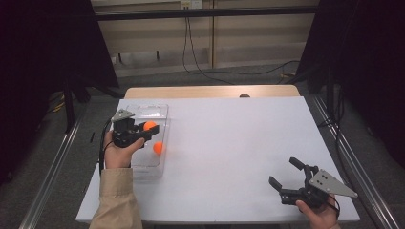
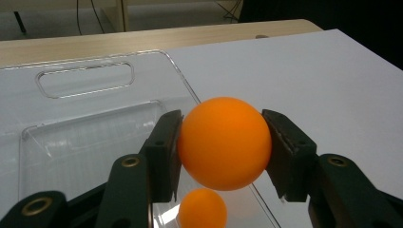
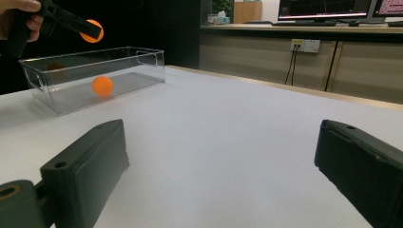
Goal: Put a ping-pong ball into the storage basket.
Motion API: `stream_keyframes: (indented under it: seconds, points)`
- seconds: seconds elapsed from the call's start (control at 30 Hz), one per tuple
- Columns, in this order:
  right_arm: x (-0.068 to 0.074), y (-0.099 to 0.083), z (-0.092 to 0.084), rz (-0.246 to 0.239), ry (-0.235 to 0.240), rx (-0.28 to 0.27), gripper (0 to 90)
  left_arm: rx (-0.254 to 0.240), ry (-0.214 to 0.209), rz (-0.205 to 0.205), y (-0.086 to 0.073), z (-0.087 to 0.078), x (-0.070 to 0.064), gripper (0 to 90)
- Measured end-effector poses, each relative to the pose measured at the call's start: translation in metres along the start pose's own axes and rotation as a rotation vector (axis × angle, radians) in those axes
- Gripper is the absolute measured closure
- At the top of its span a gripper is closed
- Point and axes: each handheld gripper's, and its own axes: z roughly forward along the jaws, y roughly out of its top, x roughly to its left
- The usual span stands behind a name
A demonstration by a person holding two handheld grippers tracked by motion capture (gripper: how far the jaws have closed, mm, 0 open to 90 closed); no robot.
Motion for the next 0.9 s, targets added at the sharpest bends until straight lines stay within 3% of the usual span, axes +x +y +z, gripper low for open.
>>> stream_keyframes:
  seconds: [0.9]
  points:
    - [0.000, 0.000, 0.001, 0.001, 0.004, 0.002, 3.1, -0.010, 0.039, -0.019, -0.006, -0.005, 0.012, 50.9]
